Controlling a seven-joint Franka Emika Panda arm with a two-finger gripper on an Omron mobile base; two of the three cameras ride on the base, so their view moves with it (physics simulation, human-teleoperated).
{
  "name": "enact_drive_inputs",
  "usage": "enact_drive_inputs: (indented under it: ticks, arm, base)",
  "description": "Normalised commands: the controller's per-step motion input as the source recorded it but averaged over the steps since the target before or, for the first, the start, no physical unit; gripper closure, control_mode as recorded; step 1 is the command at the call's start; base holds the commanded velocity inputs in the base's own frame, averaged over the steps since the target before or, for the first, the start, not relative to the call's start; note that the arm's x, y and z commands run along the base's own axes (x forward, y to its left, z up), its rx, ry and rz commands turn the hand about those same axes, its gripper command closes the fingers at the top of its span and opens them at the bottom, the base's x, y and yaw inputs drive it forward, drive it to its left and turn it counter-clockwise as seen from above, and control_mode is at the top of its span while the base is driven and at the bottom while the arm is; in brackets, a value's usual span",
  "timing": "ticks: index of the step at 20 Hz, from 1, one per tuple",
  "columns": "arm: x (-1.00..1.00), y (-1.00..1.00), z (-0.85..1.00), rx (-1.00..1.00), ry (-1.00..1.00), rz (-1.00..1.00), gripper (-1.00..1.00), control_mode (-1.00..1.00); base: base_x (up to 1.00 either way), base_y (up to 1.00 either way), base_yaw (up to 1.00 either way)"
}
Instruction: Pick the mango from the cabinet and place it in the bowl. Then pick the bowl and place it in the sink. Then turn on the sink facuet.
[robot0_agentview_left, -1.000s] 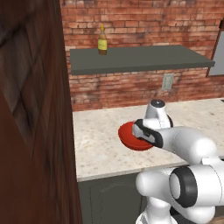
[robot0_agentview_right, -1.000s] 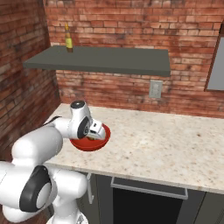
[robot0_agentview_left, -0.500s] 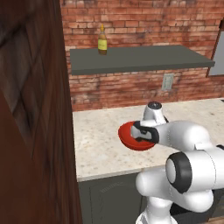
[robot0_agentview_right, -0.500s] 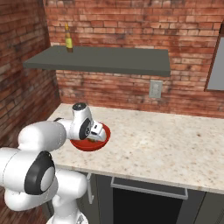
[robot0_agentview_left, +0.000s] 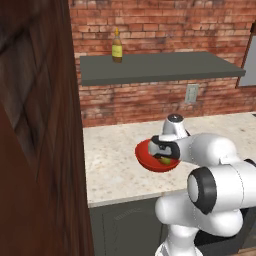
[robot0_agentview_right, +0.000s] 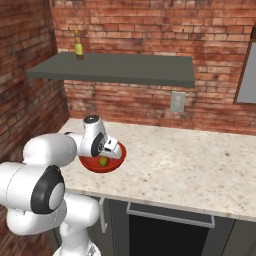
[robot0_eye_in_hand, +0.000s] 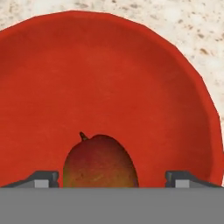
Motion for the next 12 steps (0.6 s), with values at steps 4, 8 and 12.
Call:
enact_drive_inputs:
  ticks: [4,8,12]
  arm:
    - [-0.31,-0.36,0.57,0.01,0.0,-0.03,-1.0,-1.0]
    - [-0.58,-0.7,0.28,0.18,0.05,-0.09,-1.0,-1.0]
    - [-0.16,-0.42,-0.14,0.15,0.09,-0.05,-1.0,-1.0]
  base:
    - [0.0,0.0,0.0]
    - [0.0,0.0,0.0]
    - [0.0,0.0,0.0]
